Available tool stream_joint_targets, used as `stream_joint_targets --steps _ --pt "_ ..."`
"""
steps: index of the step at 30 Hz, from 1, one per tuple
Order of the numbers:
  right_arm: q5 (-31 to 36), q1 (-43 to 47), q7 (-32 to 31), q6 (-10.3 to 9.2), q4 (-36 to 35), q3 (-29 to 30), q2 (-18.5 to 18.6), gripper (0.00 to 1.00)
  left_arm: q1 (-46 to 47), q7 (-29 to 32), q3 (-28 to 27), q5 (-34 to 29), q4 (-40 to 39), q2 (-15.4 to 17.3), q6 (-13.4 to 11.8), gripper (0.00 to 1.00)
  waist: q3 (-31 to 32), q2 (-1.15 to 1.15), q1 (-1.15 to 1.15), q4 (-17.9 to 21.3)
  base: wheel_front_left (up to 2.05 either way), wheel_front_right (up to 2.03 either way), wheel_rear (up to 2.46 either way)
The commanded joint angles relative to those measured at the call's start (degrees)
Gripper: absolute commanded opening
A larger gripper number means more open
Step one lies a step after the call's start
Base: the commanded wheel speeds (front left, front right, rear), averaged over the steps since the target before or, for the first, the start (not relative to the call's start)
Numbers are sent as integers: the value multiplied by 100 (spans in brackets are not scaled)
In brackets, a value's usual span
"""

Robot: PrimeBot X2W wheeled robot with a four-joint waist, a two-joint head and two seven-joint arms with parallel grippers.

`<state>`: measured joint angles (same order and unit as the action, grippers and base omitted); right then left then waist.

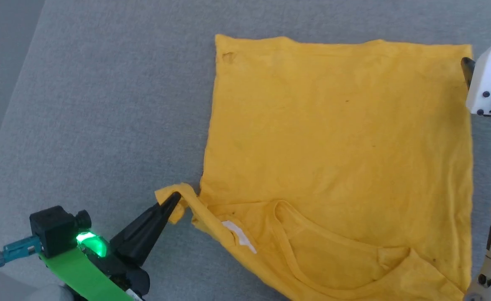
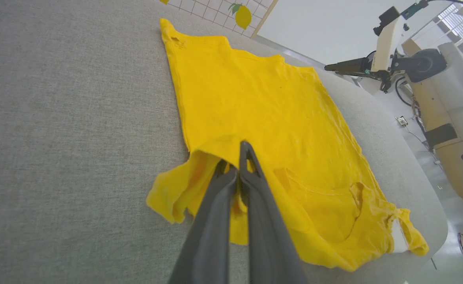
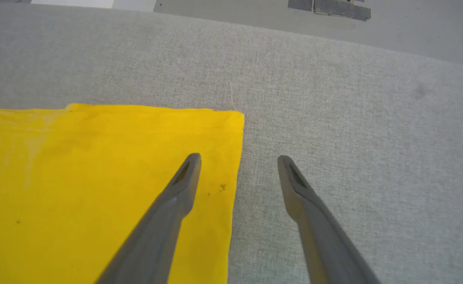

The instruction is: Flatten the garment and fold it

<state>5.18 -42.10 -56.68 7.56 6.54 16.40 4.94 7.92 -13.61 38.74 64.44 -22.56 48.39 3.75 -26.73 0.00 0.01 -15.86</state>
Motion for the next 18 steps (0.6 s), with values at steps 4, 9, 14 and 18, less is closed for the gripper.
stream_joint_targets --steps 4,9,14,18 --pt "235 -111 -116 -8 92 194 -112 100 221 3 4 -50 151 -86 134 0 -429 0 -1 -405 0 0 0" --pt "387 -97 -168 -8 131 455 -180 0 307 -17 -2 -50 249 -124 214 0 -524 0 -1 -462 0 0 0" --pt "456 -106 -105 -8 95 523 -198 0 309 -48 -67 -40 325 -123 252 0 -527 0 -1 -379 0 0 0" --pt "347 -73 115 -8 79 448 -203 0 275 -70 -124 -75 336 -104 264 0 -373 0 -1 -200 0 0 0"
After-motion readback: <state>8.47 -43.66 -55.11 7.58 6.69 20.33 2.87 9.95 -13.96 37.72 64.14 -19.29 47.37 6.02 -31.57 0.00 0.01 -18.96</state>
